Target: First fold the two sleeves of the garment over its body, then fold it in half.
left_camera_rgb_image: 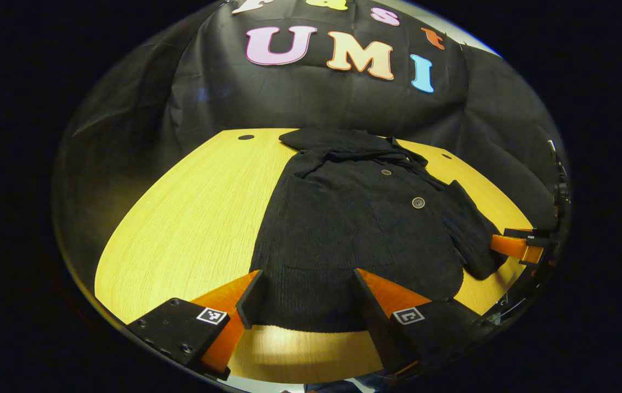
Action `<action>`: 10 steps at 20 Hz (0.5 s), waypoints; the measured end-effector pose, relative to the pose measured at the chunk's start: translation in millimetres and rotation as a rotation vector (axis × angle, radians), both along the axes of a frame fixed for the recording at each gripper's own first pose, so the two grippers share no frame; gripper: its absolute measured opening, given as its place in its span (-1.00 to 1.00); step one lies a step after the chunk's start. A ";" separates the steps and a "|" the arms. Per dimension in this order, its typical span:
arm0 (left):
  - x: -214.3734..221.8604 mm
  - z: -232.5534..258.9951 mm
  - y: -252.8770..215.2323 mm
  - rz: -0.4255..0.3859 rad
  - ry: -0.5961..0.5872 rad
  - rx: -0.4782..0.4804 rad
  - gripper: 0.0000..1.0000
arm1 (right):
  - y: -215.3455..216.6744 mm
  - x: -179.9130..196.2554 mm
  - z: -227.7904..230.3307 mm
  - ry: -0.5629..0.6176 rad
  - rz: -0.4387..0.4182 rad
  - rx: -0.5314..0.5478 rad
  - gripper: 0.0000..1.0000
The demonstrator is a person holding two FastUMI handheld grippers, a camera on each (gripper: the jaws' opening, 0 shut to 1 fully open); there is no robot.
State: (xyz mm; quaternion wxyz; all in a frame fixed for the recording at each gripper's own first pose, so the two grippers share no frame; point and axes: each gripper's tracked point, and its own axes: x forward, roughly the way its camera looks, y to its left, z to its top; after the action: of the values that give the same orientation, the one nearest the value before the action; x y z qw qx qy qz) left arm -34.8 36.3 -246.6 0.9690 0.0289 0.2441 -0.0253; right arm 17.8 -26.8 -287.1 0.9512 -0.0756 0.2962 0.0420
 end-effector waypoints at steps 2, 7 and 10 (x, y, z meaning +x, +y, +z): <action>-1.3 -2.4 1.6 0.007 0.005 0.004 0.88 | -2.1 -0.3 -5.0 0.003 0.008 -0.014 0.99; -5.2 -9.2 -0.4 -0.025 0.020 0.097 0.88 | -3.9 -5.0 -18.1 0.020 0.012 -0.026 1.00; -3.2 -6.8 1.2 -0.016 0.018 0.081 0.87 | -3.1 -4.1 -19.2 0.007 0.017 -0.014 1.00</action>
State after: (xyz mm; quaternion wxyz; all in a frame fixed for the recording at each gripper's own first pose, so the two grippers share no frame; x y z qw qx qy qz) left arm -38.0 37.5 -253.5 0.9645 0.0698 0.2536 -0.0233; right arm 13.7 -29.8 -306.3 0.9493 -0.0846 0.2990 0.0481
